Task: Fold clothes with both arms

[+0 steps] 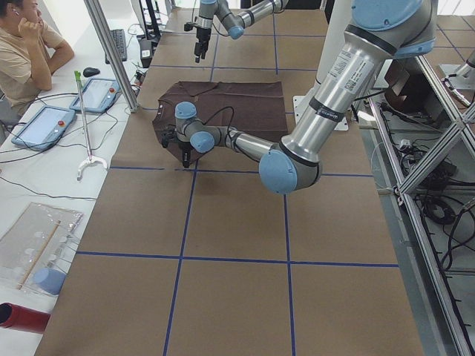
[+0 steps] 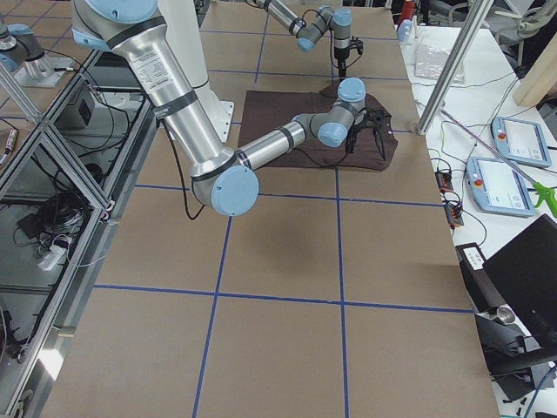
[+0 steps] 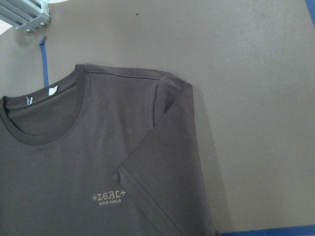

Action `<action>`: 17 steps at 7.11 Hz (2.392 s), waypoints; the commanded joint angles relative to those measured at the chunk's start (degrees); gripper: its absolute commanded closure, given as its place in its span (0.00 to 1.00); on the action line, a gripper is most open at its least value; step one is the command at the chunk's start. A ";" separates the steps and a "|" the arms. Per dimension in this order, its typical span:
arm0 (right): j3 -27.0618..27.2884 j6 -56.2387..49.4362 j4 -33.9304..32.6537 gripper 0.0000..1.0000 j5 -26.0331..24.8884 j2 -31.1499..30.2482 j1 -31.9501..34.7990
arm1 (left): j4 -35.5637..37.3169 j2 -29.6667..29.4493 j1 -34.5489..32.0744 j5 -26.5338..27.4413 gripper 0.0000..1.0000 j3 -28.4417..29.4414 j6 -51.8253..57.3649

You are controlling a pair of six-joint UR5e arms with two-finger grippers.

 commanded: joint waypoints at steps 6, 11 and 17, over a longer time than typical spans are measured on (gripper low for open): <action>-0.03 0.00 0.00 0.00 -0.75 -0.26 0.12 | 0.45 -1.80 0.23 -0.26 1.00 1.66 0.29; 1.46 0.00 0.09 0.00 -1.98 -1.14 0.29 | 5.46 -12.50 0.49 -2.11 1.00 0.87 -8.74; 1.38 0.00 0.18 0.00 -2.16 -1.41 0.03 | 4.67 -16.83 2.95 -1.49 0.54 5.71 -10.44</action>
